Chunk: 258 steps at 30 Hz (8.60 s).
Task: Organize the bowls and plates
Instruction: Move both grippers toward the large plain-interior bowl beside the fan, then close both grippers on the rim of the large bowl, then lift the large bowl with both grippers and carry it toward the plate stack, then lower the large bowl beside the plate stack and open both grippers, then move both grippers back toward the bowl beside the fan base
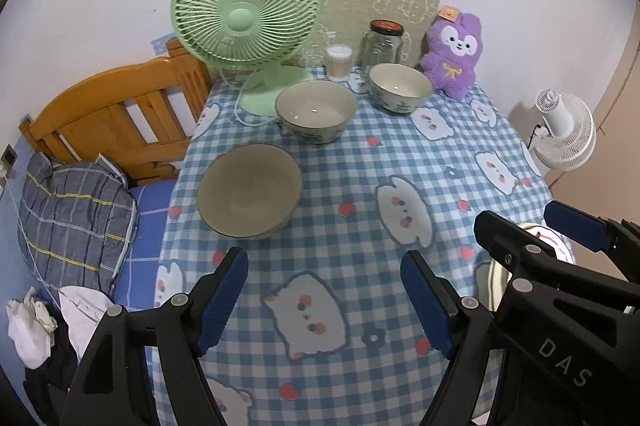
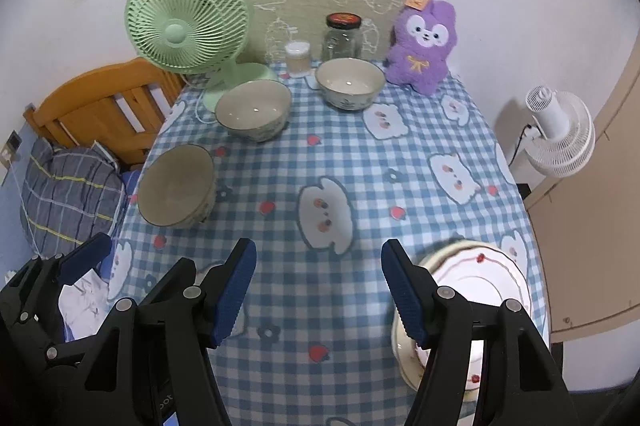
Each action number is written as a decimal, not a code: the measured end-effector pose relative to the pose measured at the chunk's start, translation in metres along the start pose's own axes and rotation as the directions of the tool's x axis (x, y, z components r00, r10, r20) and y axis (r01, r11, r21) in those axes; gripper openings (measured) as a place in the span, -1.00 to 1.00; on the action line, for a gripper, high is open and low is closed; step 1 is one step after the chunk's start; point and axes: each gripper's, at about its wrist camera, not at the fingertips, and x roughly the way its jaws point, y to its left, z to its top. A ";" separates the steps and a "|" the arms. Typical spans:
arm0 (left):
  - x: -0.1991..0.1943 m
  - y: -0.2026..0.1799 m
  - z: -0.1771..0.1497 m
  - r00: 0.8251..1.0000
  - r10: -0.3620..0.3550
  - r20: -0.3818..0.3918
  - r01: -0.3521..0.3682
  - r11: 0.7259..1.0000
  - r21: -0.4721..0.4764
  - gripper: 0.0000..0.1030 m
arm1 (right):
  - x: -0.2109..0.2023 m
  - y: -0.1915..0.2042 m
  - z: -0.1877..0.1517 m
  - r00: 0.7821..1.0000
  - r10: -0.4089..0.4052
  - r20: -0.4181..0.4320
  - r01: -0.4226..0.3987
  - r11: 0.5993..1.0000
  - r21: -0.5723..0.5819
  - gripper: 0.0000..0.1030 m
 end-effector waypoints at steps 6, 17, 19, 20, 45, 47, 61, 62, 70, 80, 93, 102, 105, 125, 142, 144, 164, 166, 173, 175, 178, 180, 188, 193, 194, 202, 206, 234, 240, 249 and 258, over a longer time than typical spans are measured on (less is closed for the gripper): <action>0.009 0.020 0.007 1.000 0.018 0.005 -0.017 1.000 -0.006 0.56 | 0.013 0.022 0.011 1.000 0.022 -0.006 -0.022 1.000 -0.006 0.33; 0.038 0.059 0.018 0.999 0.053 -0.009 -0.053 0.998 -0.044 0.51 | 0.049 0.056 0.027 0.998 0.069 -0.003 -0.069 0.997 -0.027 0.33; 0.045 0.065 0.019 0.998 0.062 -0.008 -0.062 0.997 -0.050 0.48 | 0.057 0.062 0.030 0.997 0.072 -0.007 -0.072 0.997 -0.035 0.33; 0.048 0.067 0.020 0.998 0.068 -0.010 -0.068 0.996 -0.052 0.47 | 0.062 0.066 0.032 0.997 0.074 -0.011 -0.075 0.996 -0.038 0.33; 0.141 0.119 0.030 0.991 0.093 -0.093 -0.105 0.984 -0.142 0.05 | 0.160 0.114 0.052 0.993 0.092 -0.072 -0.097 0.992 -0.076 0.11; 0.147 0.122 0.029 0.991 0.091 -0.101 -0.105 0.984 -0.146 0.02 | 0.165 0.116 0.052 0.993 0.091 -0.079 -0.098 0.992 -0.080 0.04; 0.171 0.127 0.025 0.987 0.059 -0.149 -0.084 0.982 -0.167 -0.62 | 0.195 0.124 0.051 0.983 0.113 -0.142 -0.124 0.990 -0.069 -0.64; 0.172 0.127 0.025 0.987 0.060 -0.151 -0.085 0.983 -0.164 -0.67 | 0.196 0.125 0.051 0.983 0.114 -0.144 -0.126 0.990 -0.070 -0.66; 0.172 0.127 0.024 0.987 0.078 -0.143 -0.100 0.982 -0.161 -0.77 | 0.196 0.123 0.050 0.985 0.103 -0.141 -0.115 0.990 -0.077 -0.76; 0.161 0.117 0.022 0.990 0.045 -0.134 -0.068 0.983 -0.171 -0.77 | 0.183 0.110 0.045 0.985 0.096 -0.140 -0.105 0.993 -0.055 -0.77; 0.139 0.080 0.016 0.993 0.028 -0.115 -0.043 0.991 -0.126 -0.77 | 0.153 0.074 0.030 0.990 0.073 -0.122 -0.077 0.997 -0.028 -0.77; 0.119 0.050 0.008 0.995 0.004 -0.100 -0.014 0.995 -0.101 -0.77 | 0.127 0.045 0.016 0.994 0.054 -0.098 -0.054 0.999 0.004 -0.77; 0.114 0.040 0.006 0.995 -0.004 -0.098 -0.005 0.996 -0.090 -0.77 | 0.119 0.034 0.010 0.995 0.046 -0.094 -0.045 0.999 0.016 -0.77; 0.094 -0.022 -0.029 0.993 -0.048 -0.111 0.047 0.999 -0.006 -0.77 | 0.091 -0.023 -0.041 0.994 -0.002 -0.108 0.012 0.996 0.092 -0.77; 0.096 -0.055 -0.059 0.983 -0.078 -0.167 0.089 0.994 0.060 -0.76 | 0.087 -0.052 -0.079 0.985 -0.044 -0.165 0.066 0.989 0.130 -0.77; 0.096 -0.058 -0.061 0.981 -0.083 -0.174 0.096 0.993 0.064 -0.75 | 0.086 -0.055 -0.083 0.984 -0.047 -0.173 0.071 0.989 0.132 -0.77; 0.098 -0.063 -0.075 0.974 -0.071 -0.215 0.087 0.994 0.065 -0.67 | 0.090 -0.056 -0.097 0.976 -0.045 -0.212 0.075 0.988 0.136 -0.75; 0.098 -0.064 -0.076 0.972 -0.077 -0.222 0.094 0.993 0.066 -0.51 | 0.090 -0.055 -0.097 0.975 -0.045 -0.216 0.074 0.989 0.131 -0.73; 0.098 -0.062 -0.075 0.966 -0.091 -0.240 0.103 0.994 0.034 0.05 | 0.094 -0.067 -0.098 0.967 0.032 -0.253 0.021 0.979 0.204 -0.62; 0.096 -0.060 -0.074 0.967 -0.094 -0.235 0.102 0.995 0.022 0.12 | 0.089 -0.067 -0.096 0.973 0.020 -0.228 0.024 0.982 0.189 -0.49; 0.091 -0.059 -0.072 0.970 -0.095 -0.225 0.102 0.995 0.020 0.22 | 0.082 -0.065 -0.093 0.978 -0.008 -0.208 0.044 0.985 0.169 0.02; 0.086 -0.058 -0.070 0.971 -0.097 -0.216 0.104 0.994 0.020 0.23 | 0.075 -0.064 -0.092 0.982 -0.013 -0.188 0.045 0.985 0.167 0.14; 0.064 -0.059 -0.056 0.978 -0.117 -0.174 0.123 0.992 0.029 0.43 | 0.047 -0.059 -0.079 0.991 -0.034 -0.127 0.053 0.988 0.144 0.34; 0.044 -0.059 -0.047 0.981 -0.136 -0.138 0.143 0.989 0.036 0.46 | 0.026 -0.057 -0.070 0.995 -0.051 -0.083 0.063 0.987 0.145 0.44; 0.040 -0.059 -0.045 0.982 -0.139 -0.130 0.144 0.989 0.037 0.47 | 0.022 -0.057 -0.068 0.996 -0.053 -0.076 0.064 0.987 0.146 0.44; 0.003 -0.049 -0.024 0.987 -0.150 -0.059 0.151 0.988 0.029 0.49 | -0.018 -0.048 -0.046 0.998 -0.064 0.007 0.062 0.988 0.143 0.47; -0.016 -0.043 -0.014 0.990 -0.143 -0.011 0.144 0.989 0.026 0.55 | -0.035 -0.042 -0.035 0.997 -0.066 0.048 0.058 0.988 0.141 0.53; -0.052 -0.006 0.043 0.987 -0.042 0.154 0.049 0.998 -0.038 0.85 | -0.067 -0.003 0.035 0.981 -0.025 0.194 0.021 1.000 0.023 0.90; -0.043 -0.011 0.059 0.987 -0.019 0.158 0.028 0.998 -0.057 0.85 | -0.054 -0.010 0.055 0.982 0.017 0.189 -0.017 1.000 0.001 0.91; -0.017 -0.024 0.082 0.989 0.020 0.147 -0.003 0.993 -0.114 0.85 | -0.028 -0.021 0.089 0.984 0.060 0.170 -0.043 0.994 -0.100 0.90; 0.011 -0.033 0.107 0.987 0.077 0.140 -0.051 0.982 -0.181 0.85 | 0.006 -0.033 0.122 0.981 0.113 0.160 -0.086 0.982 -0.167 0.90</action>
